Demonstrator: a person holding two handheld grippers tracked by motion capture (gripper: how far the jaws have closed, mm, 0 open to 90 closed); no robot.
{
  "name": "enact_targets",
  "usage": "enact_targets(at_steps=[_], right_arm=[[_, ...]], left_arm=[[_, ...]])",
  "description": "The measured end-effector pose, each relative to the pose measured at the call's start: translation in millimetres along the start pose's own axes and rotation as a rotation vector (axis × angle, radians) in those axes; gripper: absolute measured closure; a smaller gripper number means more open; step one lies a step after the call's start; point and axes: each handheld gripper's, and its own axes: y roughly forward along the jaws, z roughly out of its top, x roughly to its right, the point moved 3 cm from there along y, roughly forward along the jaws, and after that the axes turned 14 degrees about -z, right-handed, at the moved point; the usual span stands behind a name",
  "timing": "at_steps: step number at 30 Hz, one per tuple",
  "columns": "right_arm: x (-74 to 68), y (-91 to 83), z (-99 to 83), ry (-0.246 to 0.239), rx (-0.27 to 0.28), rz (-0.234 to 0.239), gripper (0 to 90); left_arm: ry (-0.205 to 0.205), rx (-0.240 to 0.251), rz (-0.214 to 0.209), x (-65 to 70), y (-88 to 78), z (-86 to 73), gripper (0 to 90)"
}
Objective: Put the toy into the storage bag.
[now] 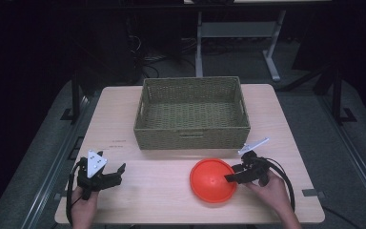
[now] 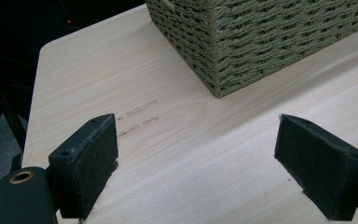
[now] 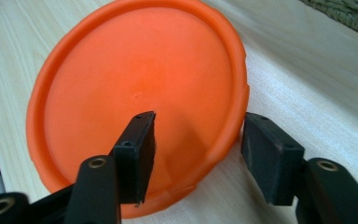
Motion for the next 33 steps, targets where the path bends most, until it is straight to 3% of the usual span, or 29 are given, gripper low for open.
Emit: enact_targets(at_steps=[10, 17, 26, 33], right_arm=[[-1.0, 4.5, -1.1, -0.004, -0.020, -0.006, 50.0], [-1.1, -0.9, -1.1, -0.003, -0.009, -0.032, 64.0], [-3.6, -15.1, 0.6, 0.048, 0.049, -0.002, 76.3], [-16.0, -27.5, 6.6, 0.029, 0.119, 0.033, 81.7]], left_arm=[[0.010, -0.005, 0.002, 1.3, 0.6, 0.3, 12.9], [0.014, -0.004, 0.000, 2.0, 1.1, 0.6, 12.8], [0.020, -0.010, -0.003, 2.1, 1.7, 0.5, 12.9], [0.007, -0.003, 0.006, -0.2, -0.2, 0.0, 12.9]])
